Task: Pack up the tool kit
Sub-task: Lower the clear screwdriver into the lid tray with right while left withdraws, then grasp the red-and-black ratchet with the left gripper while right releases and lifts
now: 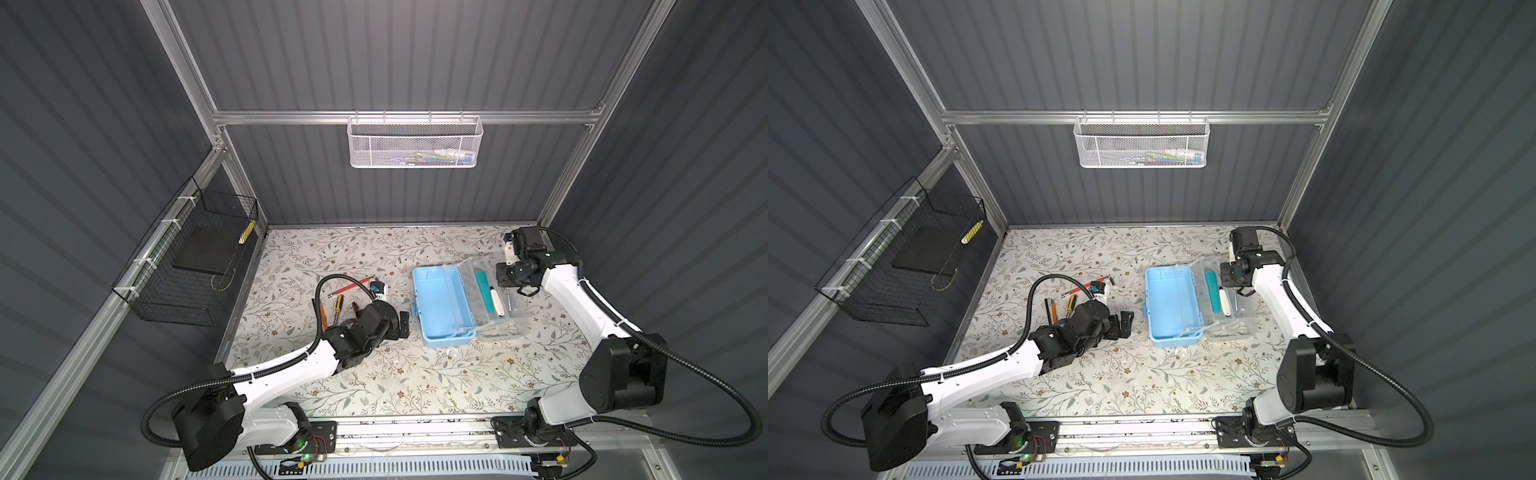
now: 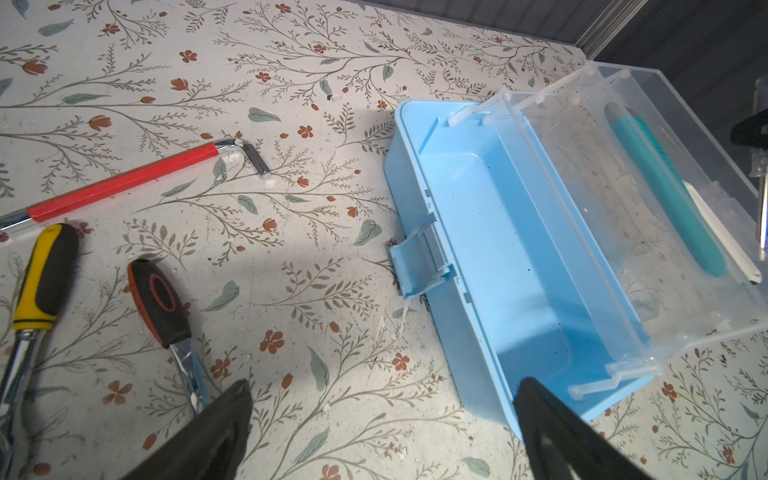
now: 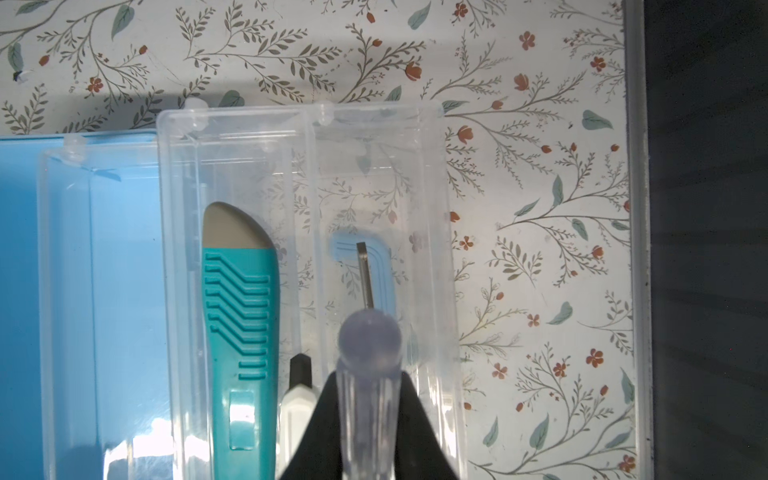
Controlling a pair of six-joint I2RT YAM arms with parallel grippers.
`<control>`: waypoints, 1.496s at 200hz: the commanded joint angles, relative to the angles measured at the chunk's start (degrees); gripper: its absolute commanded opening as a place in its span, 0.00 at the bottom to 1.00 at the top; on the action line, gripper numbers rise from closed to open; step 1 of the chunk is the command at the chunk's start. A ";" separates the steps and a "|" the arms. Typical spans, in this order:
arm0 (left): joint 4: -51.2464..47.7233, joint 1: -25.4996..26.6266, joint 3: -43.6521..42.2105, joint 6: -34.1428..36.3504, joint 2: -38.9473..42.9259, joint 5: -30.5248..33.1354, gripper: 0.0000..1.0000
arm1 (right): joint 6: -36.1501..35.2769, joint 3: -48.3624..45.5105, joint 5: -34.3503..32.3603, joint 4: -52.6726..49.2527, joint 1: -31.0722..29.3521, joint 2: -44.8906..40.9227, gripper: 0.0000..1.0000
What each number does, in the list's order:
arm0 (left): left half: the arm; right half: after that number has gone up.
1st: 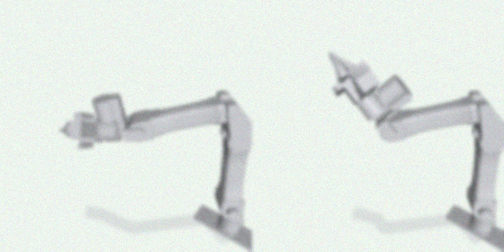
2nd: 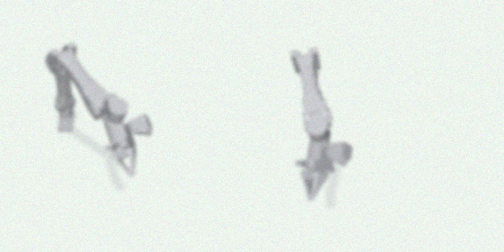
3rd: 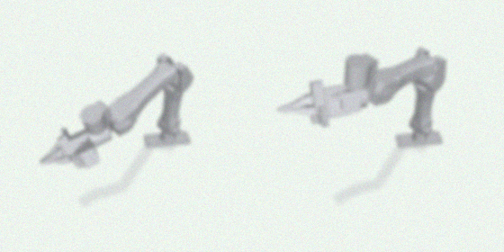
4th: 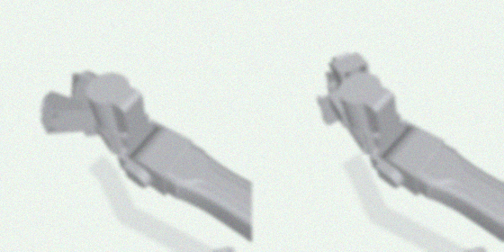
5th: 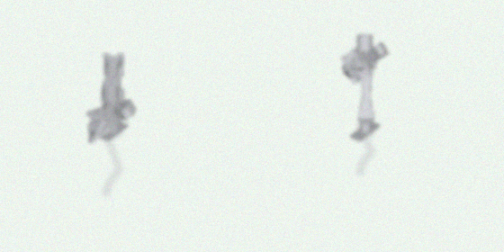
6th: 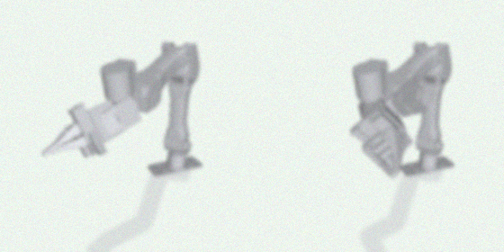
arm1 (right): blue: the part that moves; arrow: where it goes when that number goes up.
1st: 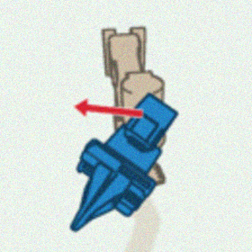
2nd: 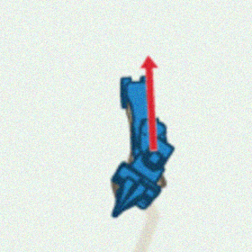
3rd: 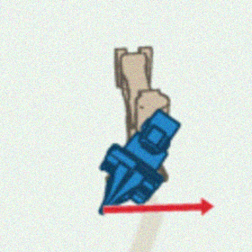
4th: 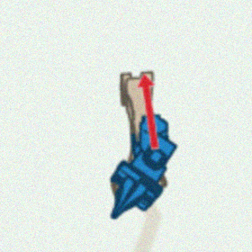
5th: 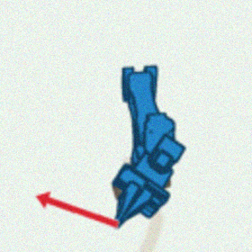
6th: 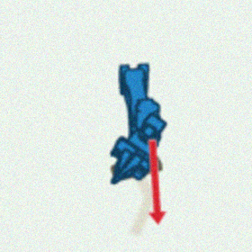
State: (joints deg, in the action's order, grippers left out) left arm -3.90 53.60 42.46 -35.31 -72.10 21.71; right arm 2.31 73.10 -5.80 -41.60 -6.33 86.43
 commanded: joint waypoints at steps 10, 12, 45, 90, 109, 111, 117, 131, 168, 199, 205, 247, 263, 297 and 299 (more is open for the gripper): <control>-1.26 0.04 -0.37 1.12 1.30 1.53 1.00 | -0.38 0.69 -0.48 0.18 -0.35 0.40 0.18; -1.28 0.06 -0.36 1.12 1.31 1.50 1.00 | -0.33 0.59 -0.56 0.20 -0.35 0.49 0.18; -2.02 0.06 -0.37 1.24 1.78 2.23 1.00 | 0.32 0.38 0.07 0.88 -0.40 0.77 0.25; -2.92 -0.04 -0.56 1.37 2.25 3.02 1.00 | 0.82 -0.27 -0.38 1.25 -0.35 0.17 0.47; -3.58 -0.07 -0.59 1.41 2.38 3.84 1.00 | 1.59 -0.89 -0.09 1.95 -0.35 -0.94 0.53; -3.66 -0.08 -0.61 1.39 2.33 3.97 1.00 | 1.70 -0.95 -0.02 2.03 -0.35 -1.10 0.54; -4.21 -0.08 -0.53 1.34 2.38 4.43 1.00 | 2.01 -1.07 0.11 2.21 -0.35 -1.46 0.55; -5.91 -0.45 -0.36 0.53 2.57 5.93 1.00 | 2.65 -1.53 0.97 2.46 -0.35 -2.44 0.59; -9.54 -5.44 -1.60 -3.39 3.32 5.19 1.00 | 4.49 -2.77 2.98 3.45 -0.70 -4.98 0.64; -9.84 -10.93 -3.77 -5.16 3.49 2.28 1.00 | 5.51 -3.48 3.52 3.79 -1.86 -6.37 0.65; -10.05 -11.37 -3.73 -4.90 3.03 2.39 1.00 | 5.75 -3.77 3.61 3.95 -2.06 -6.64 0.66; -11.96 -12.71 0.02 -1.82 -4.84 3.04 0.99 | 6.42 -4.66 4.05 4.64 -2.97 -8.41 0.68; -10.20 -14.06 0.42 -1.35 -7.67 0.78 0.97 | 6.30 -4.66 3.78 4.46 -2.99 -8.95 0.68; -7.95 -16.58 1.13 -1.15 -12.57 -1.93 0.90 | 5.91 -5.19 3.24 4.21 -2.99 -10.18 0.68; -7.89 -16.64 1.20 -1.09 -12.86 -1.83 0.89 | 5.90 -5.25 3.27 4.20 -2.99 -10.29 0.68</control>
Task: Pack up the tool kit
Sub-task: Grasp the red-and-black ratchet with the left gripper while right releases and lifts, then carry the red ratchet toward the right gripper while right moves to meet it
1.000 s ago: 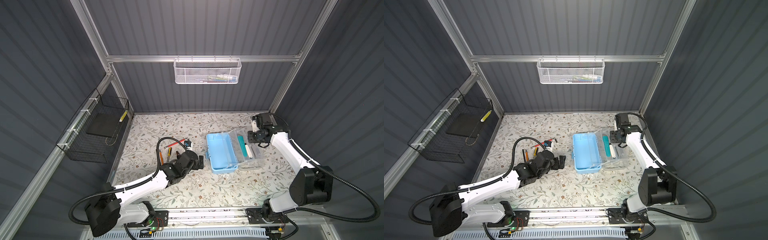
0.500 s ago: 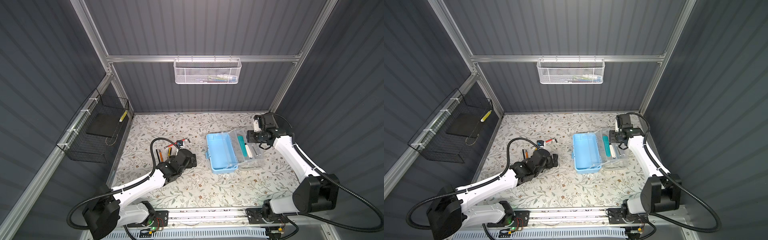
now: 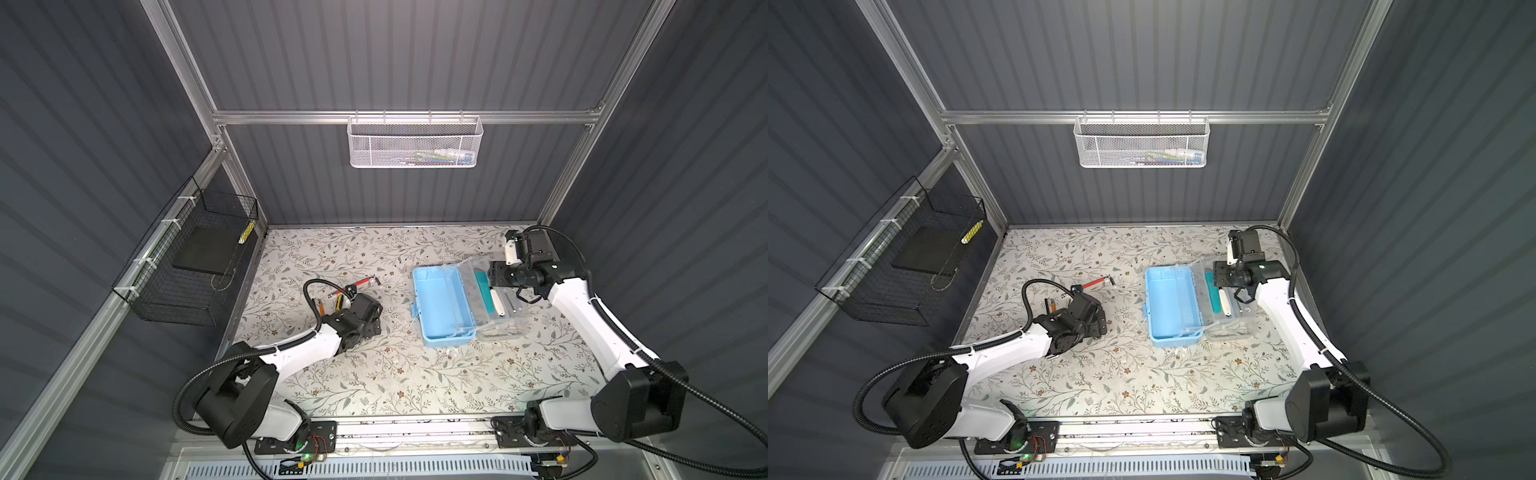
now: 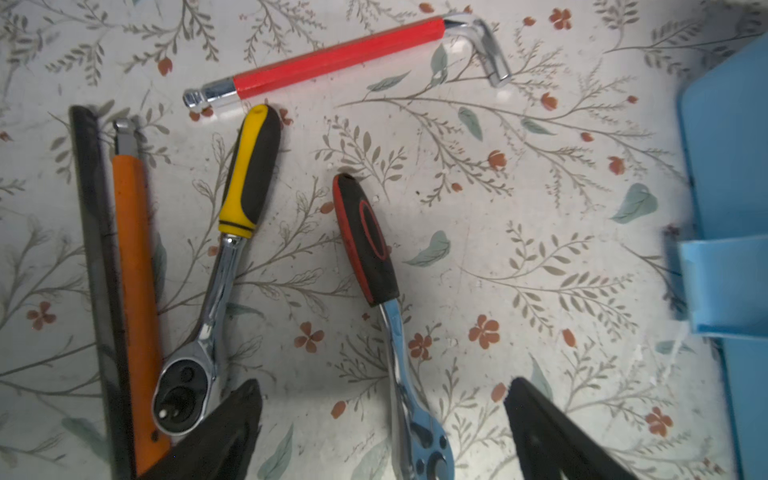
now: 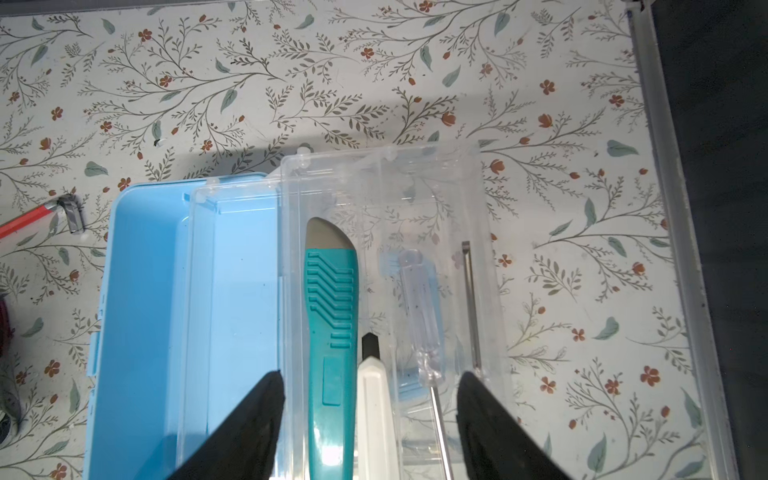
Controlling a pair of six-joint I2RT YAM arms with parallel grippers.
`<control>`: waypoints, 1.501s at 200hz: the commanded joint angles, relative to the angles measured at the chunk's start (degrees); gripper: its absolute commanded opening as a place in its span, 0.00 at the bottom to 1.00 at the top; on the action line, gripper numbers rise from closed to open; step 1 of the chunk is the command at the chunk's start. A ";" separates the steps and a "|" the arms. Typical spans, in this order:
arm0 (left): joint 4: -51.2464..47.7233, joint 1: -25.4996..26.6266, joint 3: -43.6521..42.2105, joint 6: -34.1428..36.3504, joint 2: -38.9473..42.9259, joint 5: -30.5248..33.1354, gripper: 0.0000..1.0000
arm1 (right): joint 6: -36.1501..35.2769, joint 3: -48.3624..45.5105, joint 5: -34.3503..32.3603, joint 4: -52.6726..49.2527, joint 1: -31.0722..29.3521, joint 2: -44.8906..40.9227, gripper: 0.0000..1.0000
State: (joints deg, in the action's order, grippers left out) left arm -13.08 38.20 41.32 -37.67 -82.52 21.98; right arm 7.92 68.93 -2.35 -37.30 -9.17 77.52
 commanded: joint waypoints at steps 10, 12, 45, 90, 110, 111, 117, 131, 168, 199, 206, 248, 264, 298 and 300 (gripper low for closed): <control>1.43 -1.37 2.92 2.00 -3.88 -2.09 0.86 | 0.18 -1.24 -0.22 0.00 -0.16 -1.72 0.68; 1.53 -1.44 3.01 2.14 -4.21 -2.08 0.85 | 0.17 -1.34 -0.29 0.03 -0.15 -1.79 0.68; 1.97 -1.98 5.32 4.05 -9.08 -3.22 0.71 | 0.13 -2.12 -0.42 0.67 -0.15 -2.76 0.71; 0.86 -1.98 6.99 5.48 -13.24 -4.32 0.53 | -0.15 -2.43 -1.02 0.87 -0.15 -3.63 0.74; 1.42 -1.98 6.76 6.22 -13.72 -5.88 0.38 | -0.14 -2.39 -1.20 0.74 -0.15 -3.94 0.74; 1.45 -1.98 6.67 6.26 -13.76 -6.02 0.37 | -0.12 -2.39 -1.14 0.74 -0.15 -3.95 0.74; 1.86 -1.98 6.53 6.52 -13.74 -6.72 0.31 | -0.11 -2.31 -1.10 0.79 -0.16 -3.95 0.74; 3.07 -1.99 6.14 6.99 -13.55 -8.35 0.20 | 0.06 -2.32 -0.92 0.75 -0.15 -3.95 0.74; 6.56 -2.00 5.04 7.78 -11.94 -13.74 0.00 | 1.38 -2.46 0.37 0.75 -0.19 -4.38 0.74; 8.02 -1.83 5.09 7.07 -8.72 -17.11 0.00 | 3.77 -2.94 4.79 2.04 -1.60 -4.73 0.71; 8.07 -1.73 5.32 6.69 -7.55 -17.44 0.00 | 4.22 -2.96 5.54 2.39 -2.42 -4.65 0.71; 10.25 1.52 6.81 6.56 -0.20 -18.00 0.00 | 10.07 -3.33 13.84 7.40 -8.71 -2.48 0.69; 11.24 3.40 7.85 6.56 1.17 -18.33 0.00 | 11.99 -3.44 14.51 9.36 -11.50 -1.28 0.68; 14.64 7.07 9.62 6.66 1.39 -21.19 0.00 | 15.02 -2.82 15.45 12.85 -16.92 1.89 0.66; 14.77 7.25 9.62 6.65 1.29 -21.30 0.00 | 15.19 -2.70 15.45 12.95 -17.17 2.17 0.66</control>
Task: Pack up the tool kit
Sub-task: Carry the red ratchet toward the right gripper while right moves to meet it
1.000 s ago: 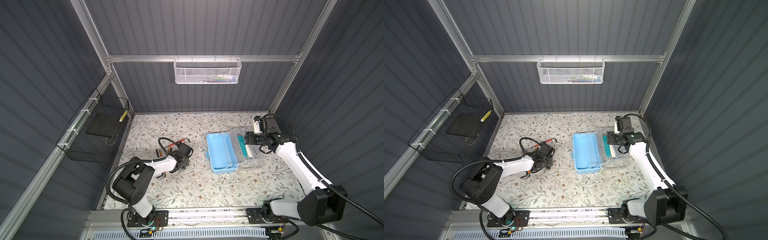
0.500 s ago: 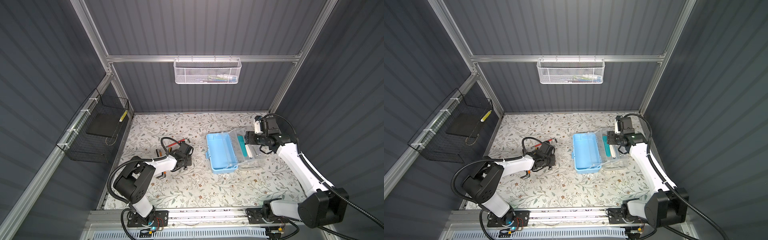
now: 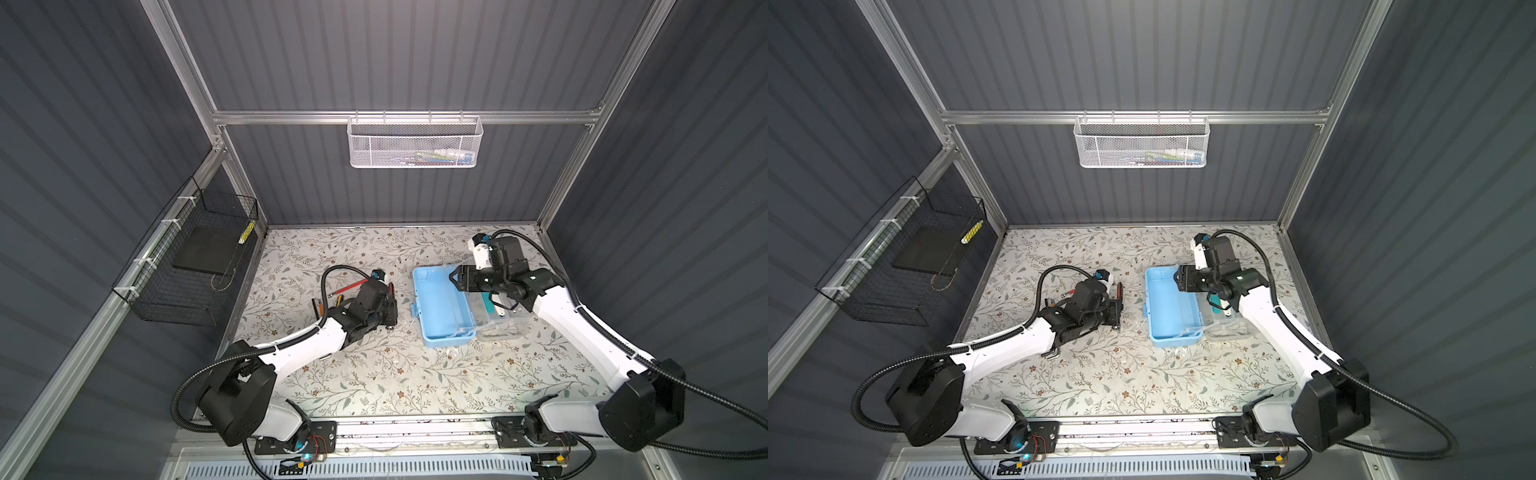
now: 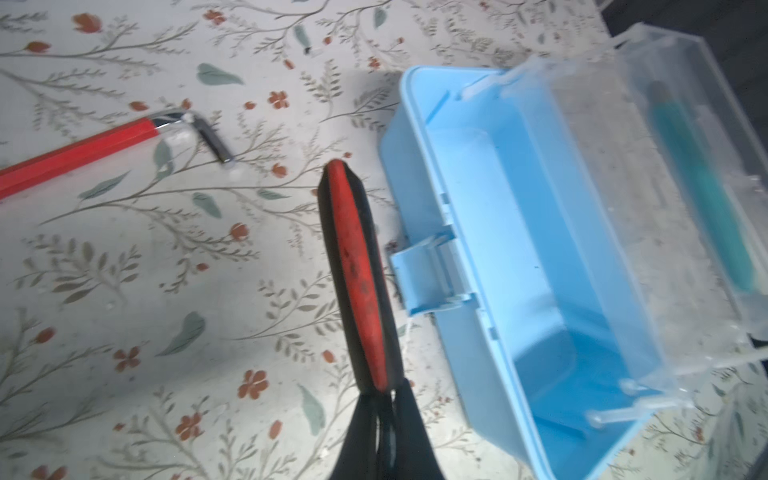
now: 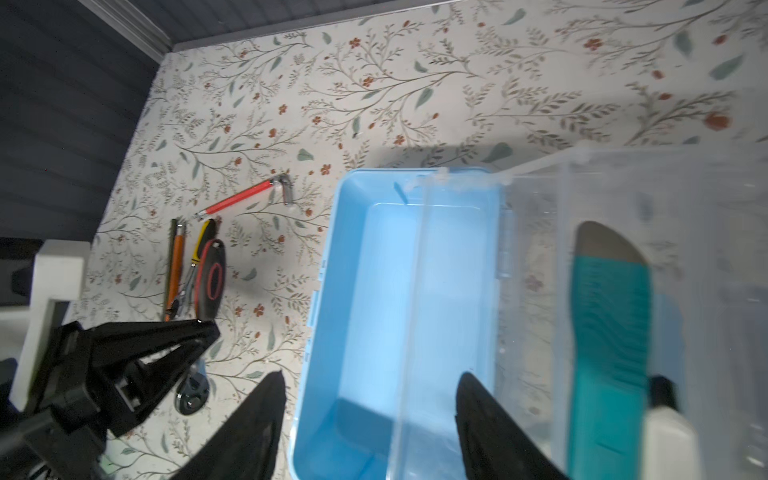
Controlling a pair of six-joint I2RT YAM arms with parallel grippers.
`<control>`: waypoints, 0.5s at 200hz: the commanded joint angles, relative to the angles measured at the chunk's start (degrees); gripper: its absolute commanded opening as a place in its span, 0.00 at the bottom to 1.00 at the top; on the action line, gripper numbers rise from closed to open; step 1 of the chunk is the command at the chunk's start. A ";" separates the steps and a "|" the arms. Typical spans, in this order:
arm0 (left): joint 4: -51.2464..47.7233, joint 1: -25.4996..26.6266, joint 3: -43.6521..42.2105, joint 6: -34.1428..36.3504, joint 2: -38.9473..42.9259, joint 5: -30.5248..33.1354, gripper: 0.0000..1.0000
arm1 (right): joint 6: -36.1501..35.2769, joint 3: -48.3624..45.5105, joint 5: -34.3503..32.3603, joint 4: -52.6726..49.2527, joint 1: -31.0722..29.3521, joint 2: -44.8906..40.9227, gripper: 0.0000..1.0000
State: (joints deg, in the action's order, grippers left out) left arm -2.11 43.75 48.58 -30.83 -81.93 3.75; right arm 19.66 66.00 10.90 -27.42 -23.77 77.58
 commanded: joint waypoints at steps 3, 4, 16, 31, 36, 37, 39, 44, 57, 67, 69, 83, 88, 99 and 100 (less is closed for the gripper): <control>4.13 1.89 2.52 -0.24 0.60 -3.20 0.00 | 3.64 0.31 2.26 3.22 -2.81 2.32 0.66; 4.18 1.97 2.59 -0.26 0.57 -3.26 0.00 | 3.72 0.34 2.32 3.32 -2.88 2.45 0.66; 5.49 2.62 2.86 -0.53 0.30 -3.90 0.00 | 4.57 0.23 3.07 4.57 -3.77 3.54 0.65; 7.11 3.08 2.94 -0.79 -0.01 -4.92 0.00 | 5.16 0.65 4.36 4.83 -4.70 4.86 0.64; 7.64 3.11 3.01 -0.88 -0.14 -5.29 0.00 | 5.25 0.79 4.51 4.83 -4.99 5.22 0.64; 7.78 3.10 3.05 -0.89 -0.15 -5.31 0.00 | 5.28 0.84 4.50 4.83 -5.07 5.30 0.64; 7.94 3.17 3.02 -0.90 -0.11 -5.39 0.00 | 5.36 0.85 4.51 4.85 -5.15 5.43 0.64; 8.43 3.30 3.02 -0.90 -0.16 -5.57 0.00 | 5.49 1.02 4.73 6.26 -5.45 5.75 0.64; 9.72 3.75 2.80 -0.91 -0.25 -5.87 0.00 | 6.05 1.14 5.61 7.14 -6.04 6.47 0.64; 10.59 3.93 2.75 -0.90 -0.40 -6.09 0.00 | 6.55 1.19 6.43 7.74 -6.34 6.93 0.64; 10.73 3.99 2.80 -0.94 -0.48 -6.11 0.00 | 6.62 1.23 6.53 7.78 -6.35 6.94 0.64; 12.10 4.35 2.76 -0.81 -0.73 -6.91 0.00 | 7.26 1.29 7.19 8.55 -6.71 7.69 0.64; 12.60 4.47 2.83 -0.65 -0.84 -7.28 0.00 | 7.52 1.32 7.55 8.80 -6.74 7.89 0.63; 13.00 4.76 3.09 -0.53 -1.22 -7.56 0.00 | 8.07 1.32 7.75 9.57 -6.90 8.26 0.63; 13.01 4.72 3.17 -0.54 -1.22 -7.56 0.00 | 8.09 1.32 7.74 9.62 -6.99 8.27 0.63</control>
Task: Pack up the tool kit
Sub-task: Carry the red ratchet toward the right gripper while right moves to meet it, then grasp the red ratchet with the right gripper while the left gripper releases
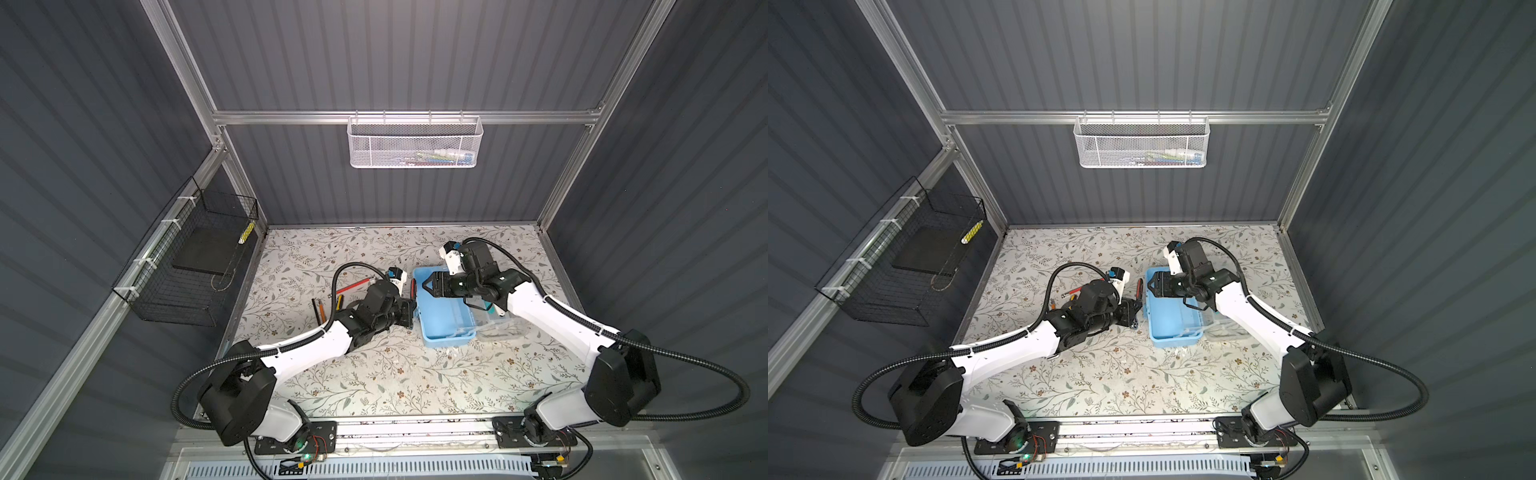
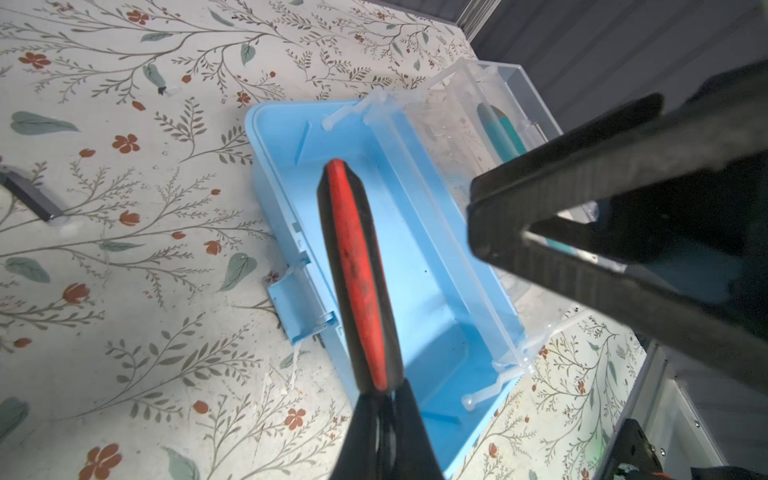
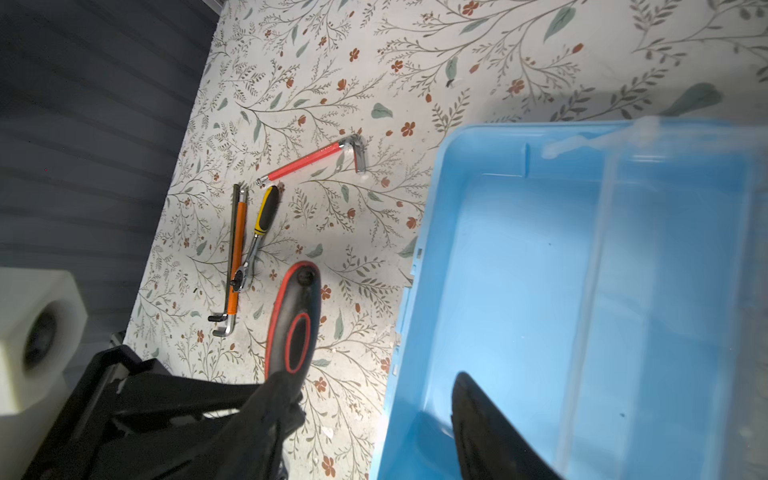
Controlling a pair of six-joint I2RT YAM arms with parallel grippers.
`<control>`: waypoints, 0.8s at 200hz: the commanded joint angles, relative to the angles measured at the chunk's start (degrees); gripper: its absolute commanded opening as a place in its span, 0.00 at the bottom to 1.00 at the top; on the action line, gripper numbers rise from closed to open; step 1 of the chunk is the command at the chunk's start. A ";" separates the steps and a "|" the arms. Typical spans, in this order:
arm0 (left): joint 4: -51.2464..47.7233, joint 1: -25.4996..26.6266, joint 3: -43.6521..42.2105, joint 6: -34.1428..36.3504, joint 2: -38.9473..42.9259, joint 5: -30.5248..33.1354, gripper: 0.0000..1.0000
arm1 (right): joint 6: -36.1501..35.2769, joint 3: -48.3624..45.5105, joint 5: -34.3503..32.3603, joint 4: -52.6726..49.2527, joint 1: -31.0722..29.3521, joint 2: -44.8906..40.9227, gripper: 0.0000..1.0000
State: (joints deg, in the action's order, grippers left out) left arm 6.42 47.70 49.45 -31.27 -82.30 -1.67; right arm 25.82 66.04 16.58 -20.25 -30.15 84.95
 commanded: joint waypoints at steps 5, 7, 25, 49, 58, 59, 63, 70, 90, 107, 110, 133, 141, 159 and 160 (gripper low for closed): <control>4.48 0.85 2.50 -0.04 -1.07 -2.19 0.00 | 2.16 1.23 2.09 2.71 -0.74 1.04 0.63; 4.42 0.89 2.54 0.04 -1.14 -2.19 0.00 | 2.18 1.27 2.06 2.77 -0.80 1.13 0.63; 4.74 0.90 2.76 0.22 -1.56 -2.27 0.00 | 2.62 1.45 4.77 3.00 -1.33 1.46 0.63; 5.59 0.95 2.93 0.07 -2.08 -2.37 0.00 | 3.02 0.99 5.23 3.33 -1.53 1.61 0.62; 6.03 0.92 2.93 -0.09 -2.10 -2.37 0.00 | 3.19 0.75 5.64 3.46 -1.60 1.84 0.62; 6.09 0.95 2.98 -0.10 -2.13 -2.37 0.00 | 3.23 0.76 5.70 3.42 -1.59 1.86 0.62; 6.35 0.95 2.93 -0.10 -2.14 -2.37 0.00 | 3.33 0.63 5.84 3.47 -1.60 1.96 0.62; 6.85 1.05 2.98 -0.19 -2.03 -2.48 0.00 | 3.59 0.45 6.07 3.64 -1.73 2.18 0.61; 7.89 1.24 3.02 -0.11 -2.06 -2.77 0.00 | 4.18 -0.04 6.75 4.58 -1.81 2.75 0.59; 8.63 1.37 2.94 -0.13 -2.10 -2.97 0.00 | 4.67 0.23 7.24 5.06 -1.85 3.29 0.56; 8.84 1.43 2.80 -0.12 -2.13 -3.05 0.00 | 4.73 0.35 7.26 5.12 -1.84 3.34 0.56; 9.58 1.63 2.41 -0.37 -1.99 -3.16 0.00 | 5.03 0.83 7.61 5.44 -1.91 3.65 0.49; 9.82 1.65 2.27 -0.38 -1.99 -3.20 0.00 | 5.20 0.92 7.83 5.61 -1.91 3.60 0.47; 10.85 1.67 1.89 -0.46 -1.99 -3.40 0.00 | 5.48 0.84 8.33 5.84 -1.90 3.66 0.42; 10.87 1.64 1.84 -0.46 -1.99 -3.41 0.00 | 5.47 0.80 8.31 5.84 -1.96 3.65 0.41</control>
State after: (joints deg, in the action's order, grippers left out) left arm 13.41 49.10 50.11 -31.27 -84.18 -3.97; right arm 30.76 66.04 23.29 -15.62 -31.70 88.25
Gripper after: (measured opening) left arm 0.084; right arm 0.437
